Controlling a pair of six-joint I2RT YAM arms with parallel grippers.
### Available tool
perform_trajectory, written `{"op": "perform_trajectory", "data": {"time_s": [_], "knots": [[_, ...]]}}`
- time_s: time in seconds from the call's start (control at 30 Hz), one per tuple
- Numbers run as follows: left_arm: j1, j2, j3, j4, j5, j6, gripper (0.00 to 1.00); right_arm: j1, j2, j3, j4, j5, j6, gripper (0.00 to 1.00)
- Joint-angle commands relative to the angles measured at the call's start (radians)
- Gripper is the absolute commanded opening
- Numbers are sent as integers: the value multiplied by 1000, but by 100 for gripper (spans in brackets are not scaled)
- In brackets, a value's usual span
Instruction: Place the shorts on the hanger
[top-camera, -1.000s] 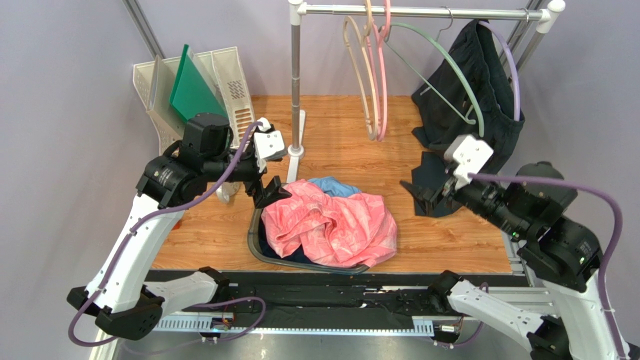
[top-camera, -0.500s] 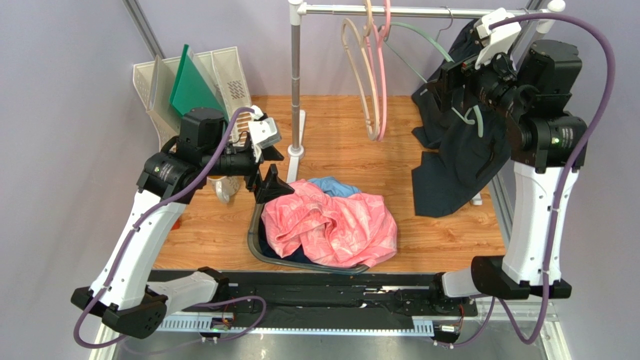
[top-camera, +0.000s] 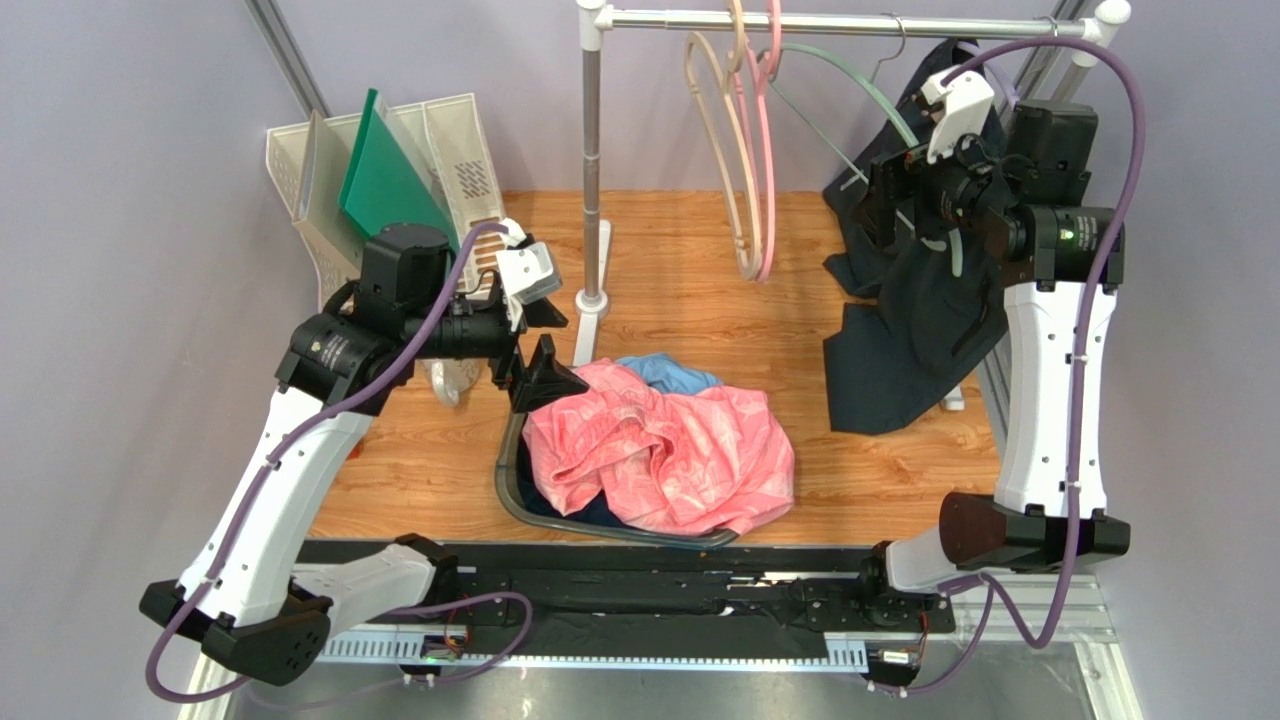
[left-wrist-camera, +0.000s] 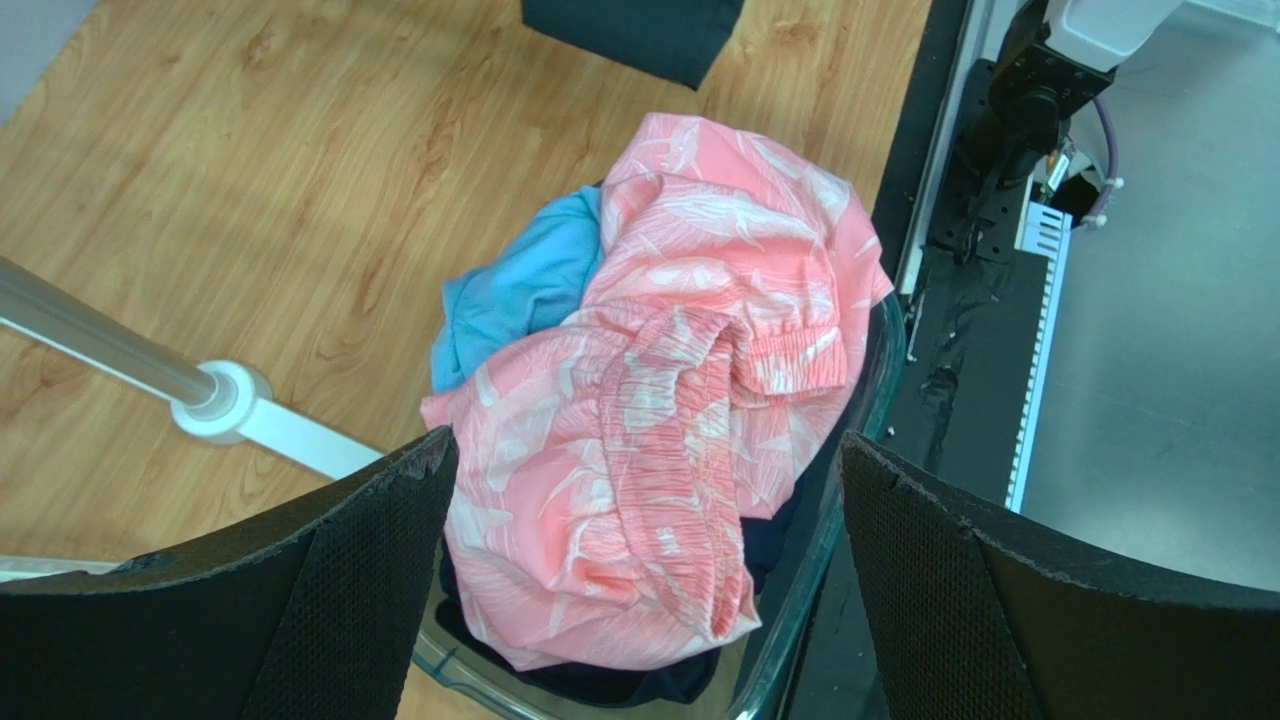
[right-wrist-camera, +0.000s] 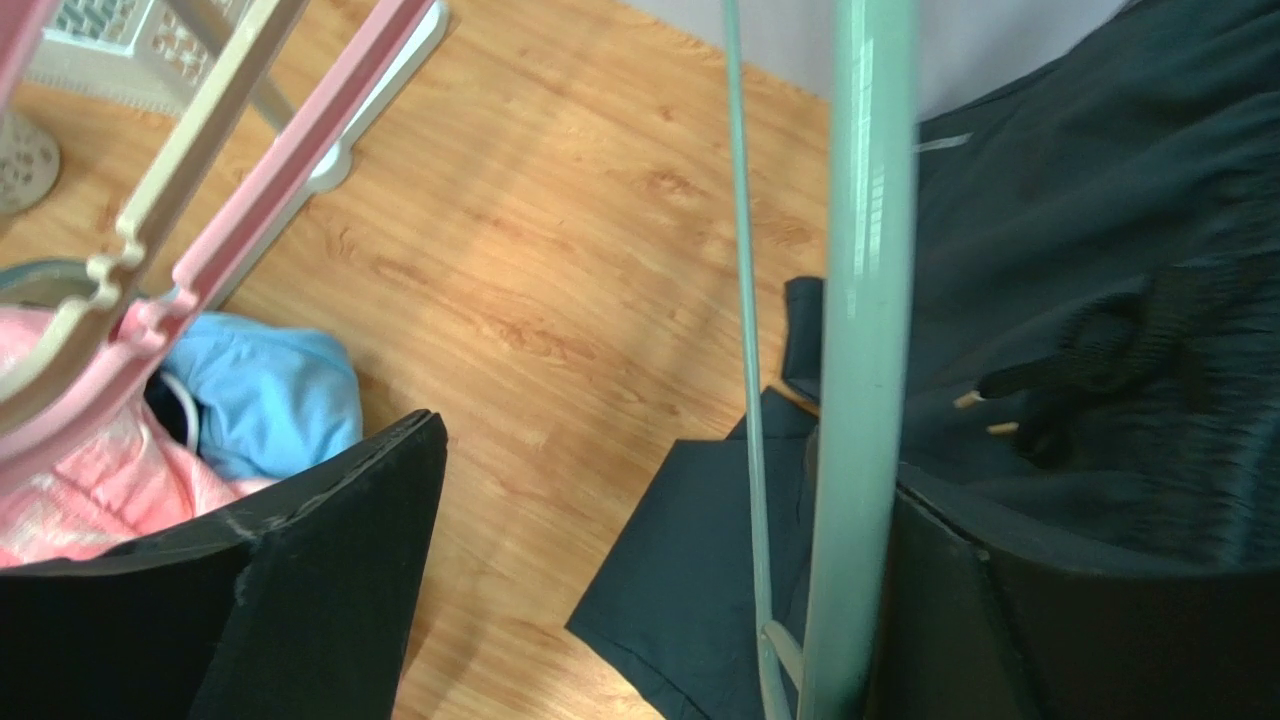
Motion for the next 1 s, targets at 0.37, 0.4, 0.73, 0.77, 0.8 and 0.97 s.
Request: {"op": "perform_trajectory", "data": {"time_s": [0.37,0.4,0.73,0.77,0.8,0.97], "knots": [[5,-13,-10,10,-5,-7,98,-10,-64,-123,155,-107,48,3],[5,-13,-11,10,-8,-7,98,-10,-84,-139,170,-111,53,0],[5,-11,-37,32,-47,-22,96,-25,-287,-295,355,-138,169,0],[5,-8,-39,36,-54,-24,96,-25,-298,-301,350,-131,172,0],[5,-5,-40,36,-57,-22,96,-25,-307,-306,339,-130,163,0],[5,18,-43,32,-66,-16,97,-25,-351,-335,183,-90,110,0]]}}
